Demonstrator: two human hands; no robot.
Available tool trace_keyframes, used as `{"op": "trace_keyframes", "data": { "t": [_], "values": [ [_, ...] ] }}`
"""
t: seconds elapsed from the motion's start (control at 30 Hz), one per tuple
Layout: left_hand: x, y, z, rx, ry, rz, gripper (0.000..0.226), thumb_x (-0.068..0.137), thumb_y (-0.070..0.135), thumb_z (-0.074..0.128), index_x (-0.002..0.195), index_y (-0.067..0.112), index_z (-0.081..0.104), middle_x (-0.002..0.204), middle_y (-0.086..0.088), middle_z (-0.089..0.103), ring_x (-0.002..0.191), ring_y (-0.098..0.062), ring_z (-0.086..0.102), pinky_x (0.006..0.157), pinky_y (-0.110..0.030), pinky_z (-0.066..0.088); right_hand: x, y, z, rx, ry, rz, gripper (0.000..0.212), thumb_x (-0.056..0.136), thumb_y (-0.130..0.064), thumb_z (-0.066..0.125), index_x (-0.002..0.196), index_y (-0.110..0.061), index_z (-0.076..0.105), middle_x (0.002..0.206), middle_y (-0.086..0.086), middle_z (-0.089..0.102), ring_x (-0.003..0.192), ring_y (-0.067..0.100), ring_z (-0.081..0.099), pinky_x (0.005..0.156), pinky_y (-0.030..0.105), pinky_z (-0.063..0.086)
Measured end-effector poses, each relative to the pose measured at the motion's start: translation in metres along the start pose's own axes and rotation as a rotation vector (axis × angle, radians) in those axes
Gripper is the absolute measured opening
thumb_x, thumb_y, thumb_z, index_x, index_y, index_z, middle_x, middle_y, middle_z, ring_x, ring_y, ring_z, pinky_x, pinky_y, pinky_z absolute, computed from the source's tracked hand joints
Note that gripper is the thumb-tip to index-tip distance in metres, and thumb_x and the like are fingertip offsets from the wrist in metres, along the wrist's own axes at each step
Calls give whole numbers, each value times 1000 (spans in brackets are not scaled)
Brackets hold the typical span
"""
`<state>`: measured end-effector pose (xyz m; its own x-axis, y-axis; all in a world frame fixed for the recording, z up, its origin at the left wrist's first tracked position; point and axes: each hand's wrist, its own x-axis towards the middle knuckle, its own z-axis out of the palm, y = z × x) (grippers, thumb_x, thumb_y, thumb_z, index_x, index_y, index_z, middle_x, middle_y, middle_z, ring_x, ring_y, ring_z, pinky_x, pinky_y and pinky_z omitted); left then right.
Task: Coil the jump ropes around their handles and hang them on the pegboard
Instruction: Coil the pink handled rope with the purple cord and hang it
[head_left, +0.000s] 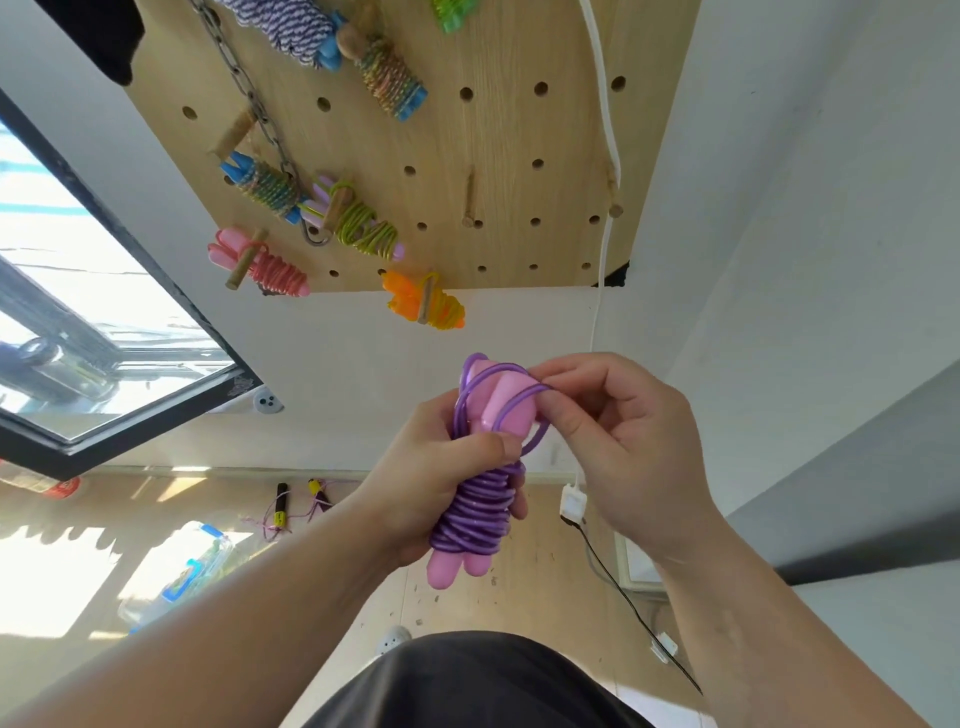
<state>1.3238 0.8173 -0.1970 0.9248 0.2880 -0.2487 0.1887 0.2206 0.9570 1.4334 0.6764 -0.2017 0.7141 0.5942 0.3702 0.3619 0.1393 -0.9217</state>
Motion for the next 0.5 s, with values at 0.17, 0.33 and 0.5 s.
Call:
{"op": "trace_keyframes", "data": {
  "t": [0.17, 0.33, 0.5],
  "values": [
    [-1, 1, 1, 77, -150, -40, 49, 73, 31, 72, 115, 13, 53, 83, -18, 65, 68, -35, 65, 63, -40, 57, 5, -2, -6, 276, -39, 138, 18, 87, -15, 69, 85, -32, 75, 86, 3, 75, 82, 24, 72, 73, 34, 58],
    [-3, 8, -7, 295, -184, -80, 50, 69, 30, 72, 112, 16, 51, 84, -14, 67, 71, -34, 68, 69, -45, 59, 2, 1, 2, 393, -67, 259, 11, 85, -24, 71, 78, -31, 74, 77, 3, 71, 73, 21, 67, 67, 31, 56],
    [-5, 7, 4, 651, -169, 38, 50, 65, 21, 76, 110, 26, 54, 88, 0, 66, 76, -26, 71, 68, -45, 63, 3, 0, 9, 368, -35, 277, 16, 85, -22, 68, 75, -34, 71, 72, -8, 64, 67, 9, 58, 62, 24, 49]
  ]
}}
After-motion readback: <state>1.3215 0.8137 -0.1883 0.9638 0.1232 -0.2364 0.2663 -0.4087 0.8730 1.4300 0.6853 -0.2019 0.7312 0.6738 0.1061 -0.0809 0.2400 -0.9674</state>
